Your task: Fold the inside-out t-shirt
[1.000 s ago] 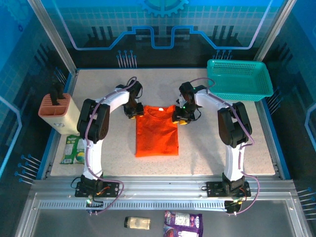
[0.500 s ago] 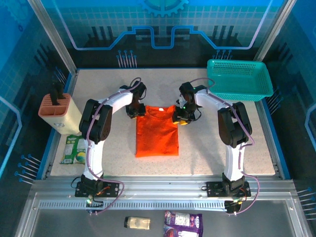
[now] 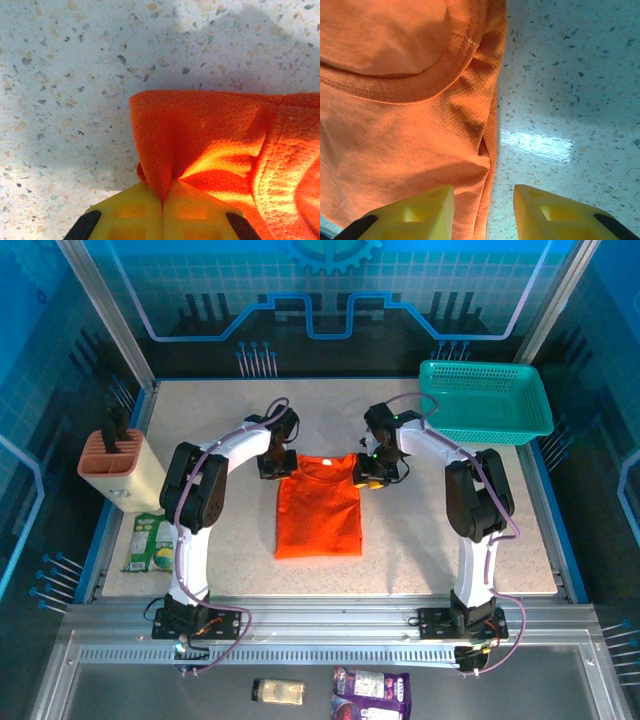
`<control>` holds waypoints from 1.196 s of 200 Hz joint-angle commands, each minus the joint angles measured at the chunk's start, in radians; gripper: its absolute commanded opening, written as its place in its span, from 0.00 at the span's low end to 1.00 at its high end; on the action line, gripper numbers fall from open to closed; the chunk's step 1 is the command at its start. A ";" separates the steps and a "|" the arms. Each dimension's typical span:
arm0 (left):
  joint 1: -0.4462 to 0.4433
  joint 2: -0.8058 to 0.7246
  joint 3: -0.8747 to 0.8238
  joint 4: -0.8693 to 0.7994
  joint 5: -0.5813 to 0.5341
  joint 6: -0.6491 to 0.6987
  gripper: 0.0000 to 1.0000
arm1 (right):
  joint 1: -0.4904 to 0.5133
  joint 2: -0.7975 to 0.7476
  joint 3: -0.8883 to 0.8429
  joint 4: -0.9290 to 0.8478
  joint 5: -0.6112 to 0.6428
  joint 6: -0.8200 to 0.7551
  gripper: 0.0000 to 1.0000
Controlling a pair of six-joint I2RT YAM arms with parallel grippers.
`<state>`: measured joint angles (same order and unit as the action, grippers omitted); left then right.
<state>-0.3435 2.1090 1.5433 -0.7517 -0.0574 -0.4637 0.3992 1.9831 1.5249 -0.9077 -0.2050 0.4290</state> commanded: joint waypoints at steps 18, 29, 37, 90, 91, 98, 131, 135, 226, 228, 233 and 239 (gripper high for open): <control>-0.008 0.032 -0.049 -0.021 0.091 0.053 0.00 | 0.003 -0.047 -0.042 0.048 0.027 -0.012 0.41; -0.008 0.032 -0.043 -0.021 0.099 0.067 0.00 | 0.003 -0.040 -0.049 0.071 0.010 -0.013 0.42; -0.006 0.032 -0.040 -0.024 0.099 0.079 0.00 | 0.004 -0.031 -0.051 0.084 0.000 -0.013 0.43; 0.015 0.039 -0.014 -0.060 0.083 0.113 0.00 | 0.030 0.043 -0.023 0.120 0.018 0.004 0.48; 0.015 0.039 -0.014 -0.060 0.082 0.114 0.00 | 0.031 0.046 -0.021 0.120 0.020 0.005 0.48; 0.016 0.039 -0.013 -0.063 0.082 0.114 0.00 | 0.037 0.059 -0.005 0.115 0.036 0.005 0.49; 0.017 0.040 -0.008 -0.073 0.077 0.117 0.00 | 0.060 0.117 0.051 0.085 0.111 0.019 0.48; 0.018 0.040 -0.008 -0.072 0.076 0.116 0.00 | 0.062 0.122 0.056 0.085 0.112 0.020 0.48; 0.018 0.044 0.005 -0.095 0.051 0.126 0.00 | 0.096 0.210 0.097 0.042 0.181 0.071 0.45; 0.017 0.043 0.005 -0.095 0.051 0.126 0.00 | 0.097 0.210 0.096 0.043 0.180 0.072 0.45; 0.017 0.042 0.006 -0.095 0.051 0.125 0.00 | 0.101 0.210 0.094 0.045 0.178 0.074 0.44; 0.017 0.043 0.006 -0.095 0.052 0.124 0.00 | 0.102 0.210 0.091 0.048 0.177 0.078 0.43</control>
<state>-0.3309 2.1113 1.5513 -0.7631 0.0151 -0.3595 0.4797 2.1490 1.6150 -0.8371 -0.0406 0.4767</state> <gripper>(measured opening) 0.051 0.445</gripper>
